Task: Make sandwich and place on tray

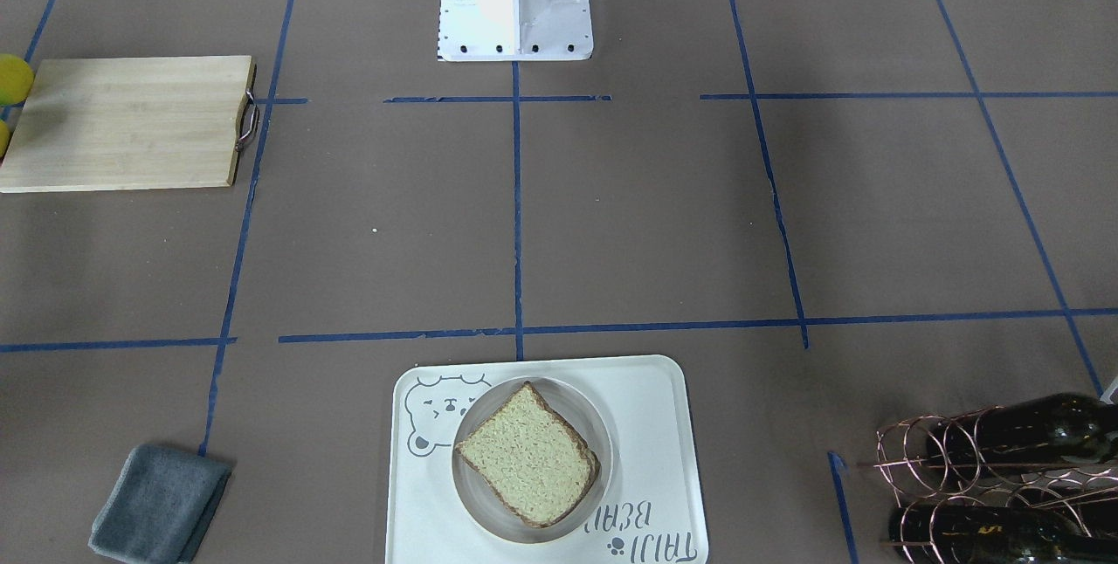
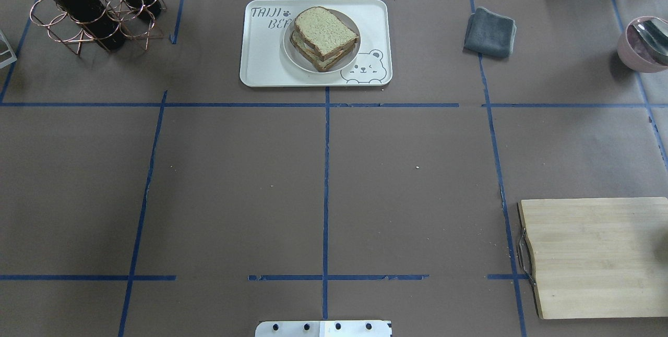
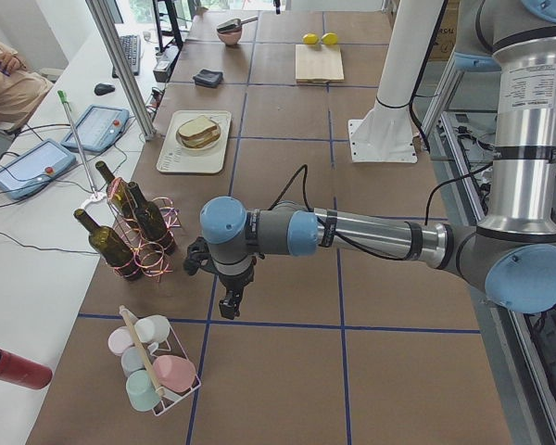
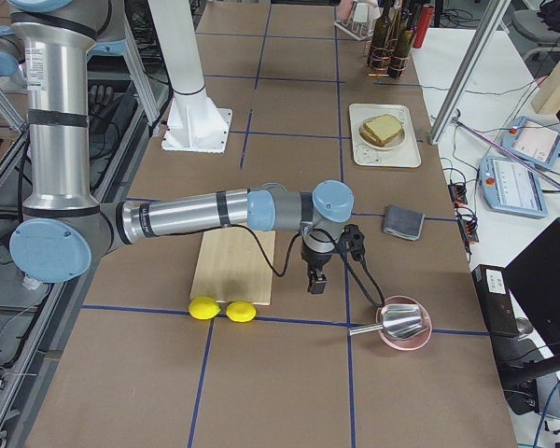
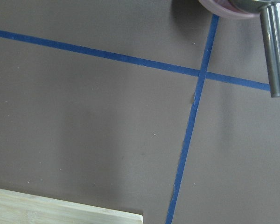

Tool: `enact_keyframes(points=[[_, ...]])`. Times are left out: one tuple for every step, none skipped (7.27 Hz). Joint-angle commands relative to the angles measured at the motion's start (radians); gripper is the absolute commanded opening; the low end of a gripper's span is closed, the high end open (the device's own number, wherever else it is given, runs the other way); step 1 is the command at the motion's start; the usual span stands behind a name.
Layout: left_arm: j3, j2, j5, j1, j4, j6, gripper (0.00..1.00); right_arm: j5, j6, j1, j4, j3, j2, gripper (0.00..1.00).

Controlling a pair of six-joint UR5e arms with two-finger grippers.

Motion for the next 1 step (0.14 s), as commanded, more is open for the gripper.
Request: enact_keyframes(points=[[0.005, -0.025, -0.003, 0.0, -0.006, -0.001, 1.0, -0.008, 0.0, -0.001, 0.0, 0.001, 0.0, 1.0]])
